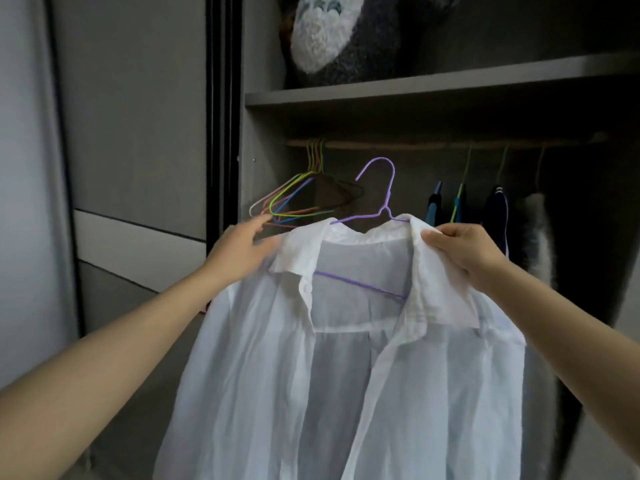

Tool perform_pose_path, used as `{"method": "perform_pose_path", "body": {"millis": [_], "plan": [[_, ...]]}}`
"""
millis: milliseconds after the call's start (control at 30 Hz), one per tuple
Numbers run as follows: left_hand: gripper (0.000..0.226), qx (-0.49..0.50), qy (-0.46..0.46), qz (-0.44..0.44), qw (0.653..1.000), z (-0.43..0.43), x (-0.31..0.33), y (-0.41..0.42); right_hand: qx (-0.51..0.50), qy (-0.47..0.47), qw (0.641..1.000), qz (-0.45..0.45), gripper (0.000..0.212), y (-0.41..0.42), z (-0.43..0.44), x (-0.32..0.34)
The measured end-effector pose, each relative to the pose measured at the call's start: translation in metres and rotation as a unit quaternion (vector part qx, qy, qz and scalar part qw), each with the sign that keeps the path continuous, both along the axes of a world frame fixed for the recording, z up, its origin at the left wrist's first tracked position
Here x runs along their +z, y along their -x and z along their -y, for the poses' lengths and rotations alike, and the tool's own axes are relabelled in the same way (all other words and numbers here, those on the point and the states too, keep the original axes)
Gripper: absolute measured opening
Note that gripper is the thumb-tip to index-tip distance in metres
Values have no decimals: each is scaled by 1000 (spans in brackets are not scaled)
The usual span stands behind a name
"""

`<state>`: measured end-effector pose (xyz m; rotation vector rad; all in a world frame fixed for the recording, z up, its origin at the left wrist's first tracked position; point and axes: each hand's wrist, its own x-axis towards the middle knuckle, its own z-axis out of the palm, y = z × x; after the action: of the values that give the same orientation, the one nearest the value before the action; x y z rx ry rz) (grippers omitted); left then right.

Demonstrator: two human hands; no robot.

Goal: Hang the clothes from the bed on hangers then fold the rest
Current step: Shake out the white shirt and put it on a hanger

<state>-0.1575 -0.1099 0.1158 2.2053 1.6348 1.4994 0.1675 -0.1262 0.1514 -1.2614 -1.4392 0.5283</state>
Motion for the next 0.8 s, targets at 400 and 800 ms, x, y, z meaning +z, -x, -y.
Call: {"method": "perform_pose_path", "body": {"millis": [400, 800], "plan": [[62, 139, 17, -77, 987, -137, -34, -35, -148, -24, 981, -122, 19, -26, -52, 14], [66, 159, -87, -97, 979, -224, -1, -28, -193, -11, 952, -239, 29, 11, -90, 60]]}}
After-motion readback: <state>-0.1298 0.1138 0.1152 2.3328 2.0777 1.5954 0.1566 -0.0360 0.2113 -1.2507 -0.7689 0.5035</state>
